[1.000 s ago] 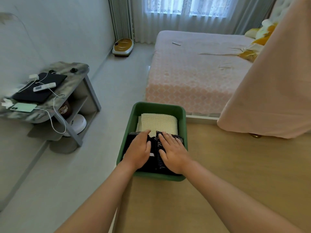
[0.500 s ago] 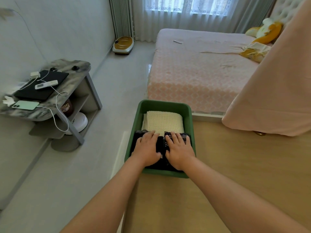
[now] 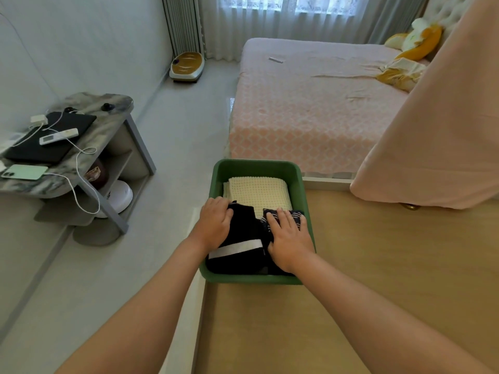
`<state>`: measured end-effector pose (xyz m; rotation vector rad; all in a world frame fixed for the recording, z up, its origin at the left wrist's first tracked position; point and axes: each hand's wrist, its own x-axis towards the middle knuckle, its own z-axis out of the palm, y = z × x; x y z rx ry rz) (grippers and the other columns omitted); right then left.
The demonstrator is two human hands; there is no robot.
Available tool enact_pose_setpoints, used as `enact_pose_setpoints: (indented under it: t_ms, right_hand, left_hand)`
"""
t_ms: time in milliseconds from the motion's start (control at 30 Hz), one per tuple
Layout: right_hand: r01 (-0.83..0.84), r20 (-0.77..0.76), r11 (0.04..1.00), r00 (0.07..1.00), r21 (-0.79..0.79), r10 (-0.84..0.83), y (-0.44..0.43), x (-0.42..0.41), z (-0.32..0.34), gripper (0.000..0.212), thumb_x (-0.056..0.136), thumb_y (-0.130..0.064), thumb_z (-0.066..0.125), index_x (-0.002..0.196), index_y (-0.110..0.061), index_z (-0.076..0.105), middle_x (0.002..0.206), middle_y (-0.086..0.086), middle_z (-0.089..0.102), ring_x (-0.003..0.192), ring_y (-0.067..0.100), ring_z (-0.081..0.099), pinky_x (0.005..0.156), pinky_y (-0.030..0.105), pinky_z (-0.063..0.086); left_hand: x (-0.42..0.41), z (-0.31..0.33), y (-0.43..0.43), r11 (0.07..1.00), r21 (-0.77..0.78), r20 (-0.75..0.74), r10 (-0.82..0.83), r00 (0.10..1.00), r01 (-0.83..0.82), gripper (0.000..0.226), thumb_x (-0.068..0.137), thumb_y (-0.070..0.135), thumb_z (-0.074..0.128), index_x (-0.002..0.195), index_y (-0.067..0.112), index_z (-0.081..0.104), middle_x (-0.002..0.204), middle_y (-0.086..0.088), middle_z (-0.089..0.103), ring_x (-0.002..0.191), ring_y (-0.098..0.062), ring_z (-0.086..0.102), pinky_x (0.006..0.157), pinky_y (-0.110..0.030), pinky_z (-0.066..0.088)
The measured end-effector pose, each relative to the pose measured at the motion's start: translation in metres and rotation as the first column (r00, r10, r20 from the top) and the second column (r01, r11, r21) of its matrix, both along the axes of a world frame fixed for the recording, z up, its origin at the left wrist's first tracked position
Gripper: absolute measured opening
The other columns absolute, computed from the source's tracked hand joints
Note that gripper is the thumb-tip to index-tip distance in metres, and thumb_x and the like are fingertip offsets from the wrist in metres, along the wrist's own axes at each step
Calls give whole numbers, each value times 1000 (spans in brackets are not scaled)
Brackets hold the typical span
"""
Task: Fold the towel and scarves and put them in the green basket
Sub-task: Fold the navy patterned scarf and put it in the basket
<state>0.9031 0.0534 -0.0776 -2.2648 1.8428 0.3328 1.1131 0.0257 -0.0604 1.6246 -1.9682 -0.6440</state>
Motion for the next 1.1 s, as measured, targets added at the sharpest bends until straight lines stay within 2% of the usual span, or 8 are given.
enact_pose_setpoints:
  t_ms: [200, 333, 433, 533, 600, 700, 867, 1100]
  right_hand:
    - [-73, 41, 985, 997, 155, 67, -1, 12, 0, 87, 92, -26, 42, 156, -14, -16, 161, 9, -28, 147, 27, -29, 116, 61, -15]
    - [-12, 401, 966, 911, 259, -96, -10, 1, 9, 71, 98, -20, 31, 158, -14, -8, 164, 0, -18, 149, 12, -22, 119, 45, -19]
    - [5, 568, 976, 812, 219, -132, -11, -24, 10, 67, 98, -9, 36, 159, -18, 10, 166, -4, -1, 151, 8, -8, 123, 31, -7]
    - [-81, 390, 997, 918, 20, 66, -2, -40, -3, 61, 105, -28, 37, 159, -24, 9, 166, -3, -3, 152, 12, -8, 124, 33, -2]
    - [-97, 247, 995, 964, -18, 99, 7, -37, -10, 63, 103, -43, 24, 158, -28, -1, 165, -4, -12, 151, 13, -16, 123, 34, -10]
    - [-71, 131, 996, 988, -50, 77, 15, -27, -13, 74, 90, -55, 4, 157, -27, -10, 164, 0, -20, 149, 17, -23, 121, 38, -14]
    - [-15, 99, 1000, 995, 0, 14, 20, -20, -13, 69, 101, -47, 21, 155, -27, -18, 160, 5, -30, 145, 24, -32, 121, 42, -15]
    - [21, 122, 999, 992, 33, -24, 24, -15, -16, 76, 83, -52, -8, 147, -19, -32, 154, 11, -40, 141, 26, -39, 120, 41, -18]
  left_hand:
    - [-26, 2, 0, 986, -136, 25, -93, 995, 95, 16, 98, 17, 48, 113, 19, 56, 113, 7, 50, 105, -11, 41, 97, -28, 40]
    - [-51, -25, 8, 988, -75, 375, -99, 922, 137, 44, 98, 33, 49, 141, 22, 43, 151, -3, 31, 141, -23, 24, 118, -46, 19]
    - [-56, -27, 13, 972, -229, 472, 67, 879, 49, 41, 93, 43, 52, 127, 19, 53, 134, -7, 48, 122, -27, 44, 103, -46, 35]
    - [-58, -26, 17, 962, -262, 495, 64, 866, 78, 37, 98, 45, 38, 114, 24, 64, 116, 3, 62, 103, -20, 55, 90, -37, 38]
    - [-56, -29, 22, 984, -143, 490, -20, 871, 102, 53, 97, 50, 27, 132, 26, 59, 133, 4, 60, 123, -19, 52, 106, -40, 32]
    - [-50, -30, 24, 993, 66, 571, -119, 812, 99, 71, 93, 62, 14, 154, 29, 25, 161, 4, 24, 149, -22, 16, 120, -53, 4]
    - [-60, -32, 20, 997, 70, 688, -28, 725, -28, 72, 96, 61, 13, 154, 20, 0, 164, -11, -7, 150, -29, -11, 117, -58, -11]
    - [-73, -34, 39, 980, -72, 615, -104, 781, 187, 57, 97, 40, 25, 150, 21, 37, 154, -2, 38, 144, -21, 29, 119, -47, 18]
